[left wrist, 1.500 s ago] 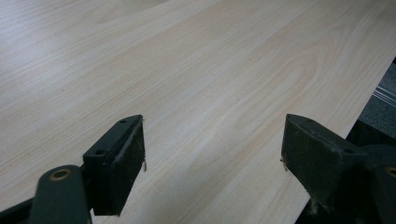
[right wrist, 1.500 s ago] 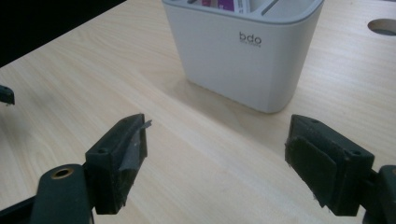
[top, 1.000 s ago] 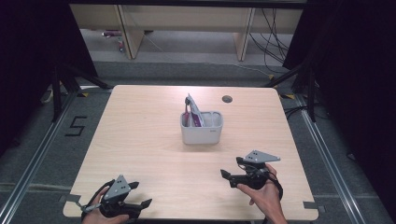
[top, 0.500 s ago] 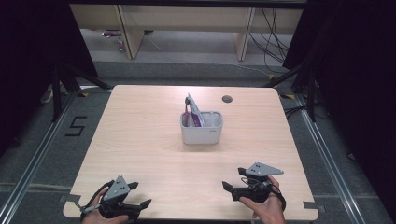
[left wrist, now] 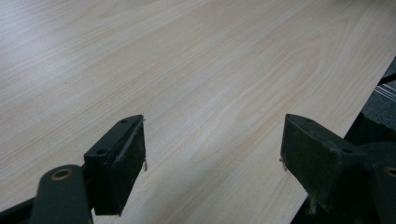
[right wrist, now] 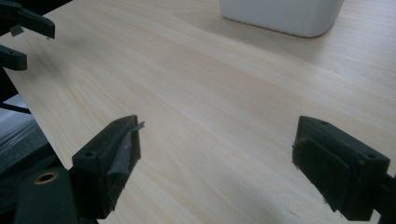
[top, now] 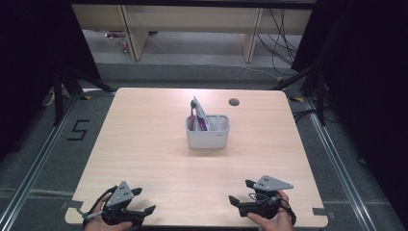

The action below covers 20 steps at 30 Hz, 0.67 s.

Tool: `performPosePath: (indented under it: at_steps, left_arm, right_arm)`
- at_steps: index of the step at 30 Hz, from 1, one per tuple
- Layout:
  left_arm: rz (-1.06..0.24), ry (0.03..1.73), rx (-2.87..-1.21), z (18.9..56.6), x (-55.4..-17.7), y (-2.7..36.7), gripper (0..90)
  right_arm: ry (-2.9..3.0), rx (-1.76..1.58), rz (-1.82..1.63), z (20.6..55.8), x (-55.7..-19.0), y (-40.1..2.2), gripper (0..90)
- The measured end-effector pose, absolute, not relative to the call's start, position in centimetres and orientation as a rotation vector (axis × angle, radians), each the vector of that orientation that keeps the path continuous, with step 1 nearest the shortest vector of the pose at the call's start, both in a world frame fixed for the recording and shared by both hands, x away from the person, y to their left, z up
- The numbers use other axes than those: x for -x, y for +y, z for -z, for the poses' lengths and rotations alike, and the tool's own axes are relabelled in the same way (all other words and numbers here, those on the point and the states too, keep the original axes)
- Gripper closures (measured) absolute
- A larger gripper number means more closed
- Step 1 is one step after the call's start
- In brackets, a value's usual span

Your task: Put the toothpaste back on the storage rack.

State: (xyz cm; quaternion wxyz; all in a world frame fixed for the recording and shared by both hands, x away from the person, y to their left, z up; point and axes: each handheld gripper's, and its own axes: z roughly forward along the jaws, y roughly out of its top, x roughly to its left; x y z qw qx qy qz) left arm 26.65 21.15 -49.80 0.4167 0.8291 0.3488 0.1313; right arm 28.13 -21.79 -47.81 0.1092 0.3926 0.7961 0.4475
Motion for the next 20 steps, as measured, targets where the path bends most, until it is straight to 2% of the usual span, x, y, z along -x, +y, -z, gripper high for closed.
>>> performPosePath:
  at_steps: [20]
  left_arm:
    - [-0.319, 0.885, -2.089, 49.9, -26.6, 21.0, 21.9]
  right_arm:
    - [2.41, -1.146, -1.227, 49.4, -26.5, -21.7, 15.8]
